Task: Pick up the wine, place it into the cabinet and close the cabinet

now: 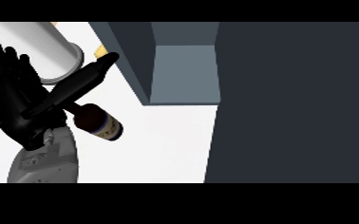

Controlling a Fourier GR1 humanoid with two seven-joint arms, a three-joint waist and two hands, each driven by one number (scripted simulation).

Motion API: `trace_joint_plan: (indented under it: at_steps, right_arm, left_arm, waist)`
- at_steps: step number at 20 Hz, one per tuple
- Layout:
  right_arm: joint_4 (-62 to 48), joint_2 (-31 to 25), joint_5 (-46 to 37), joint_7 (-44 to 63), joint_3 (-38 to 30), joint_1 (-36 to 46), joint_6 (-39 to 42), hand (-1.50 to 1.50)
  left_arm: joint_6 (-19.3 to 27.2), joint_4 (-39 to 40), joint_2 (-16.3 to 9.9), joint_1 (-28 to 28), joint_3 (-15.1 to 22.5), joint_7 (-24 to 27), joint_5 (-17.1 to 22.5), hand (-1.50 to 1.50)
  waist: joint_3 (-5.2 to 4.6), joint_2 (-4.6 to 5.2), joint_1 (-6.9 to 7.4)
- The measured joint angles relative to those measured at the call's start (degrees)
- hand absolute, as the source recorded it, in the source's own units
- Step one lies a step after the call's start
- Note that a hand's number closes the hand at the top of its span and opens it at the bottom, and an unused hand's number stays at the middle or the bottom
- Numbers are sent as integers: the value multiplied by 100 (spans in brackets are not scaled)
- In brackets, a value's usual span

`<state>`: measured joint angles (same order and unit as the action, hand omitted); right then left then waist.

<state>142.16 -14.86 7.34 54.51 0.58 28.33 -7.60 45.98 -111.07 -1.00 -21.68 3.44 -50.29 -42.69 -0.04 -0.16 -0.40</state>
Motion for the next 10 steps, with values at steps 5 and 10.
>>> trace_joint_plan:
  at_steps: [5, 10]
  right_arm:
    - [1, -61, 8, 181, -132, 212, -19, -150]
    - [-13, -17, -22, 169, -114, 243, -15, -150]
  left_arm:
    - [116, 113, 31, 407, 8, 316, 325, -150]
    - [380, 173, 65, 1027, 231, 791, 681, -150]
  waist:
    - [0, -1, -4]
    - [-1, 2, 7]
